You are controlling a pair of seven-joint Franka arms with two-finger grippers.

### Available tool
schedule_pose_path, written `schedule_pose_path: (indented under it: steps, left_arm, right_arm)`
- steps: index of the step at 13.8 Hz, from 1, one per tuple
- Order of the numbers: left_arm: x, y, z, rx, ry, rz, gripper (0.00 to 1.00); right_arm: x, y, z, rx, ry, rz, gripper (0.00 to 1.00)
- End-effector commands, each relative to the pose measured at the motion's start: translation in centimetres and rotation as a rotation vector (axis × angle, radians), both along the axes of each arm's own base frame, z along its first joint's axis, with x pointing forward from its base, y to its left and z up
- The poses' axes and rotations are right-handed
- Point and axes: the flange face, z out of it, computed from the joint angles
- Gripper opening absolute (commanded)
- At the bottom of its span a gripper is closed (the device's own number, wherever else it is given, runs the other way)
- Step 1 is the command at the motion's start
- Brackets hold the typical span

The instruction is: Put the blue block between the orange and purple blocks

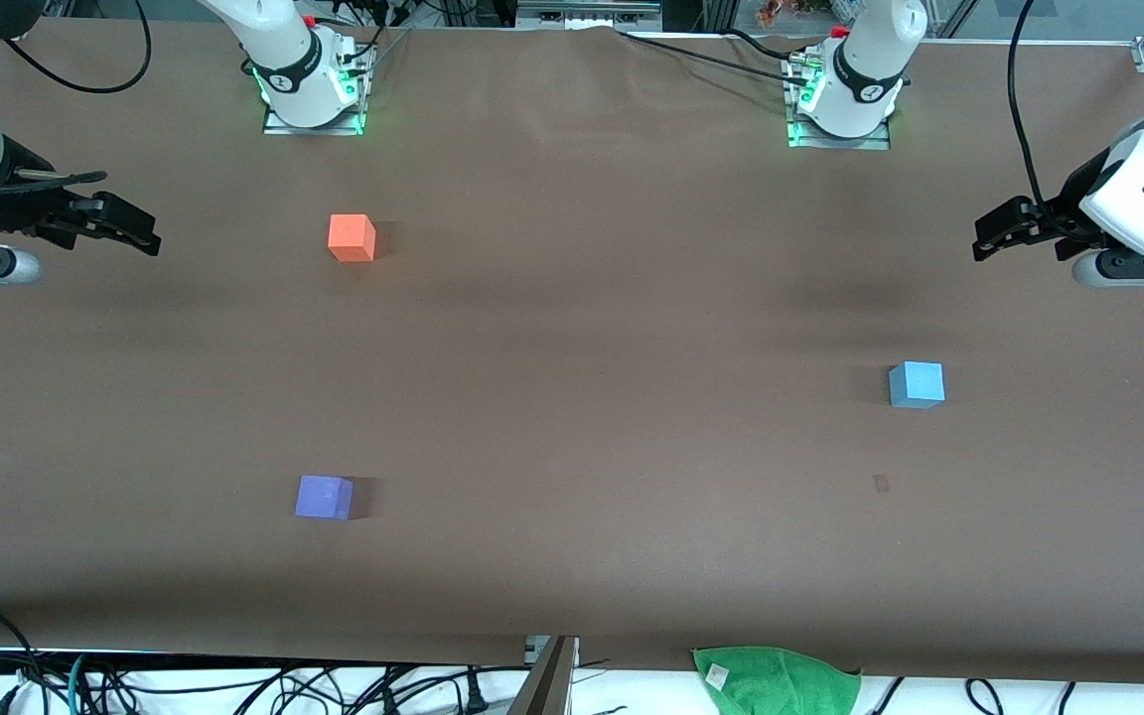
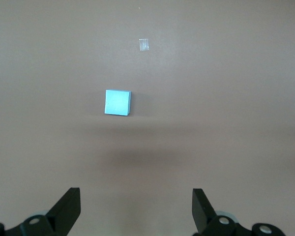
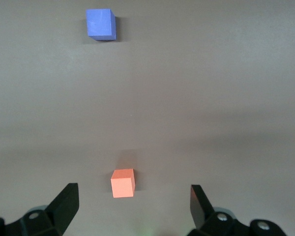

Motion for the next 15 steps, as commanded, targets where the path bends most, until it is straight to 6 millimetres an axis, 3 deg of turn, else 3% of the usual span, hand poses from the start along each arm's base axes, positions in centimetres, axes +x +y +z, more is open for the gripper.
schedule_pose_path:
  steps: [1, 10, 13, 15]
  left_arm:
    - [0.2, -0.1, 0.7, -0.01, 0.006, 0.0, 1.0]
    - [0.0, -0.2, 0.4, -0.011, 0.027, -0.007, 1.0]
    - [-0.6, -0.8, -2.1, -0.006, 0.168, -0.025, 1.0]
    - [0.2, -0.4, -5.2, -0.007, 0.231, -0.02, 1.0]
  right_arm:
    - [-0.1, -0.4, 0.3, -0.009, 0.003, 0.01, 1.0]
    - [-0.2, -0.4, 0.2, -0.01, 0.006, 0.01, 1.0]
    - [-0.2, -0.4, 0.1, -0.01, 0.009, 0.012, 1.0]
    - [-0.2, -0.4, 0.0, -0.01, 0.01, 0.01, 1.0]
